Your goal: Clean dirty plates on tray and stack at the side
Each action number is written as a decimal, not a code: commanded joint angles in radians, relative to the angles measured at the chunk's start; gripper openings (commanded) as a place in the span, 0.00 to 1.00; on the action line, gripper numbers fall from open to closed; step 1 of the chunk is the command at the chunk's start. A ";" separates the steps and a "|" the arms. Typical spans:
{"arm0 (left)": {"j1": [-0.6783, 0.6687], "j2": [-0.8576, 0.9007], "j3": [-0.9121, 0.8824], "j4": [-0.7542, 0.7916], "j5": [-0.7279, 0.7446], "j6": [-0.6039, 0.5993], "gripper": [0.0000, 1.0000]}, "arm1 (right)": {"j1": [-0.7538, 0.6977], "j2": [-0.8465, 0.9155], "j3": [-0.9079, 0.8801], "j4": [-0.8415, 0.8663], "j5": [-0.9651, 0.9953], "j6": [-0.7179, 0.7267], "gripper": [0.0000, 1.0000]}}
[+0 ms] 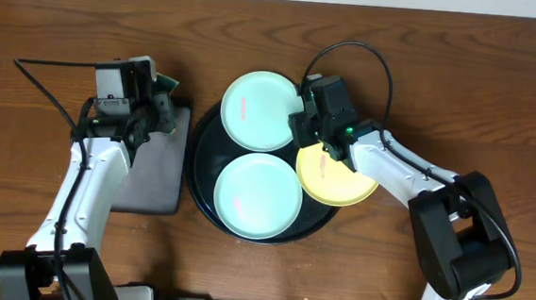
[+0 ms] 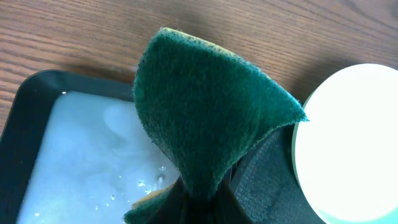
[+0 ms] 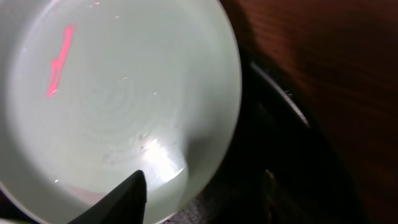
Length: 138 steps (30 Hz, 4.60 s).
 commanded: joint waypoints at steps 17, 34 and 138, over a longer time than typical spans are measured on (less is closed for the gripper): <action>0.002 -0.005 -0.006 0.014 0.013 -0.005 0.08 | 0.008 0.074 -0.003 0.071 -0.040 0.033 0.01; 0.002 -0.005 -0.006 0.016 0.013 -0.032 0.08 | 0.008 0.008 -0.003 0.096 -0.030 0.032 0.01; 0.002 -0.005 -0.006 0.008 0.014 -0.032 0.08 | -0.018 0.292 0.579 -0.766 -0.181 0.062 0.34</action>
